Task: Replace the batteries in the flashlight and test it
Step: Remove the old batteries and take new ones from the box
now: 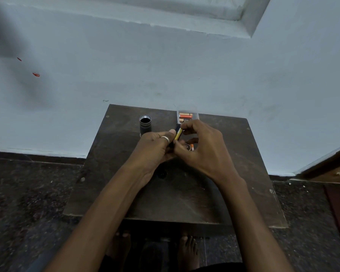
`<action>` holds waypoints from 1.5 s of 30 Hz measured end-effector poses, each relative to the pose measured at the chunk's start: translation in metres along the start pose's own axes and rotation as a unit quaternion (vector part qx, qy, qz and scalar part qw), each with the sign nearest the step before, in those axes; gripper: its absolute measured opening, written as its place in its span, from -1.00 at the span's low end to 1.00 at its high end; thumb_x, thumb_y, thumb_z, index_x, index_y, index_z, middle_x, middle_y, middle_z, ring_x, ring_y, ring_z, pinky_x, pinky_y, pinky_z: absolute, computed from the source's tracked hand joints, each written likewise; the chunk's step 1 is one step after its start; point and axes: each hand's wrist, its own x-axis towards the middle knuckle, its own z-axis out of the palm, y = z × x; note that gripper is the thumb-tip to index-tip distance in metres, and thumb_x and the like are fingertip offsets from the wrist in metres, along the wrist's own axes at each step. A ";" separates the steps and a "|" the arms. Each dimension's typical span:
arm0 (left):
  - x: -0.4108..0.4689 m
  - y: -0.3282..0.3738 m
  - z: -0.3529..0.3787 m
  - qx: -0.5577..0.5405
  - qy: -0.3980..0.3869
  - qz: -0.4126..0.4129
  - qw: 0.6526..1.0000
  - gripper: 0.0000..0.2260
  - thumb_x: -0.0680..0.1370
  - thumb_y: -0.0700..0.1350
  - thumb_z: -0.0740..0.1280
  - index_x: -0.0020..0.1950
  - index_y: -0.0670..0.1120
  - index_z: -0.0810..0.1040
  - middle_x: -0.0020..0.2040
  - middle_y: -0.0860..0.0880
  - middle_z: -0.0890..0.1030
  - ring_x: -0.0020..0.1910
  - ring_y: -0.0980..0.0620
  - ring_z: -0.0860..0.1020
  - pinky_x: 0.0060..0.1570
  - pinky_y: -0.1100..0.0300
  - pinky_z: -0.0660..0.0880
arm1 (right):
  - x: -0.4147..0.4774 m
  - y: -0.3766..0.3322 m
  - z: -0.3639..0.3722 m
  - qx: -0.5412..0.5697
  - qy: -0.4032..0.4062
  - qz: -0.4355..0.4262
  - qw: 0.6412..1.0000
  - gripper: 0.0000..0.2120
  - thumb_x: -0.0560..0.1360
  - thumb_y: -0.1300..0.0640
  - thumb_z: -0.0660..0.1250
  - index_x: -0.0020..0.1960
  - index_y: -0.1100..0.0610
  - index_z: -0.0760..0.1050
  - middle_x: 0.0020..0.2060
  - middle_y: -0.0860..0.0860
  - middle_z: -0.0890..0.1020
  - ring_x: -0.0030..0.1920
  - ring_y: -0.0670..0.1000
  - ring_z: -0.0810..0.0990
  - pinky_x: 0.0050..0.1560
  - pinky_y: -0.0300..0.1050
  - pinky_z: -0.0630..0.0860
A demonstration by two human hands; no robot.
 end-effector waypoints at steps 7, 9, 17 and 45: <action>-0.003 0.003 0.002 0.009 -0.003 0.005 1.000 -0.75 0.65 -0.11 0.26 0.00 -0.22 0.68 -0.11 -0.15 0.73 -0.10 0.01 0.71 -0.16 0.22 0.62 | 0.000 0.001 -0.001 -0.012 0.001 0.005 1.000 -0.68 0.44 0.04 0.47 0.14 0.16 0.59 -0.02 0.03 0.71 -0.06 -0.02 0.68 -0.07 0.02 0.66; -0.004 0.002 0.003 0.017 0.002 0.007 1.000 -0.75 0.65 -0.11 0.26 0.00 -0.22 0.68 -0.10 -0.17 0.73 -0.07 -0.01 0.71 -0.12 0.19 0.63 | -0.001 0.001 -0.001 -0.028 -0.007 0.005 1.000 -0.68 0.45 0.06 0.48 0.15 0.15 0.58 -0.01 0.04 0.70 -0.04 0.00 0.68 -0.04 0.04 0.65; -0.004 0.000 0.003 0.063 0.004 0.013 0.998 -0.71 0.65 -0.06 0.26 0.03 -0.23 0.69 -0.02 -0.26 0.70 0.06 -0.19 0.67 0.14 -0.06 0.60 | -0.003 -0.003 0.002 -0.099 0.002 -0.041 0.994 -0.61 0.42 0.09 0.43 0.20 0.12 0.43 -0.10 0.04 0.68 -0.17 0.11 0.67 -0.19 0.00 0.60; -0.009 0.010 0.009 -0.030 0.032 -0.036 0.998 -0.76 0.66 -0.13 0.25 0.02 -0.28 0.61 -0.15 -0.19 0.71 -0.17 0.00 0.72 -0.18 0.25 0.64 | 0.009 0.009 -0.010 0.275 0.107 0.234 0.926 -0.78 0.65 0.07 0.29 -0.06 0.14 0.64 -0.21 0.06 0.76 -0.13 0.05 0.77 -0.16 0.09 0.70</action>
